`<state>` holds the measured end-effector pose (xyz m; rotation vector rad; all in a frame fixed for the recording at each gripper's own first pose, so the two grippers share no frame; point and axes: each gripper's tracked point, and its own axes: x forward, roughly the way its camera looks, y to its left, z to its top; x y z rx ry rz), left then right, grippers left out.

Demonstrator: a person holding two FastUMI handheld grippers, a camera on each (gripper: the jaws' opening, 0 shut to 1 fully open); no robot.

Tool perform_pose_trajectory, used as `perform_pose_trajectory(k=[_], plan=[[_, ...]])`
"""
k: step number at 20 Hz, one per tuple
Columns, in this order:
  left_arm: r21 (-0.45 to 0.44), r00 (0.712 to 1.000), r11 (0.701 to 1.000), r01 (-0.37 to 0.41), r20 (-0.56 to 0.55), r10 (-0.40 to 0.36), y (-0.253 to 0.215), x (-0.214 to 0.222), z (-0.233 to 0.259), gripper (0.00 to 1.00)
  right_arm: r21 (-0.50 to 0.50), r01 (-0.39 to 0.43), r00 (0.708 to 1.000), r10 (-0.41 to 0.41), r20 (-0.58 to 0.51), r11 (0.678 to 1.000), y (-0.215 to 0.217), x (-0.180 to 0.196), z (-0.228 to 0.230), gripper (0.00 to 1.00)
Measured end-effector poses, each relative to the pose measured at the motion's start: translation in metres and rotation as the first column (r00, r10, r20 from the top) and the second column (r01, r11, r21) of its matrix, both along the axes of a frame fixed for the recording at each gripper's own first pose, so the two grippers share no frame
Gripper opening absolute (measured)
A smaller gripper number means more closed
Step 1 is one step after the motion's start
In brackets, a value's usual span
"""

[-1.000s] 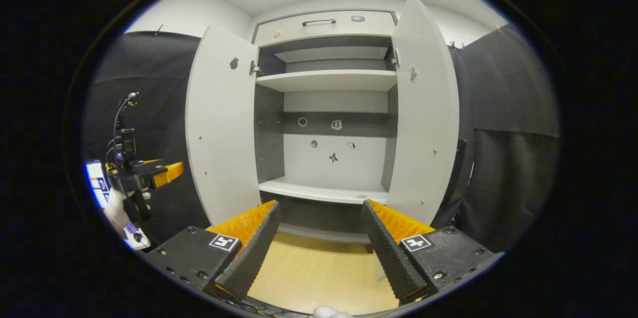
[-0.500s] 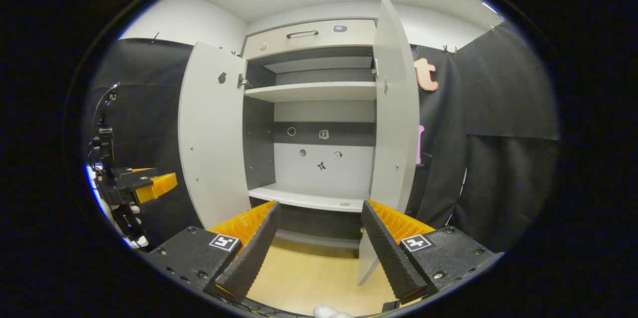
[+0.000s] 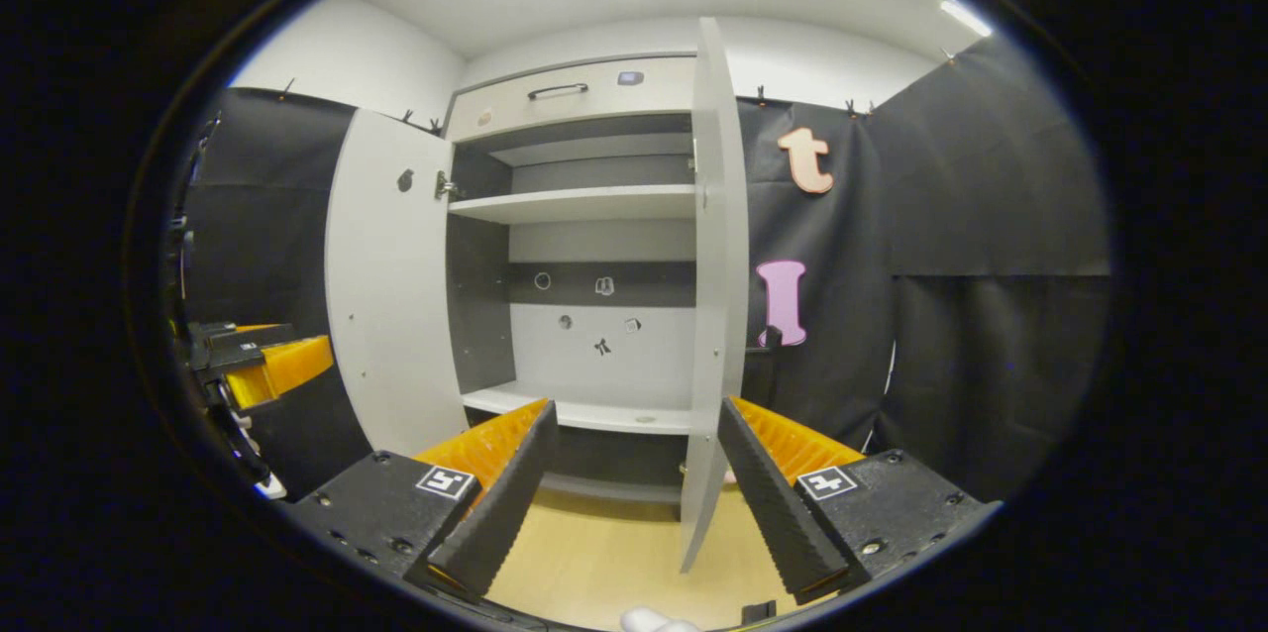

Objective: Open the right door of the double-door shoe cabinet with the right hand, and open the left door with the left hand.

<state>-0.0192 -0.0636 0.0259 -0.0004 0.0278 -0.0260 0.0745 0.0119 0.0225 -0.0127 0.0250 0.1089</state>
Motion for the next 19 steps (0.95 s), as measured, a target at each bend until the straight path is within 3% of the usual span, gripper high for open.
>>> perform_pose_trajectory(k=[6, 19], plan=[[0.035, 1.0, 0.999, -0.014, 0.007, 0.014, -0.004, -0.004, 0.004, 0.96, -0.005, 0.033, 0.999, -0.033, 0.005, 0.999, -0.008, -0.004, 0.001, 1.0], [0.021, 1.0, 1.0, 0.012, -0.016, -0.012, -0.012, 0.003, -0.009, 0.96, 0.0, 0.078, 0.997, -0.078, 0.001, 0.997, -0.02, -0.01, -0.002, 1.0]])
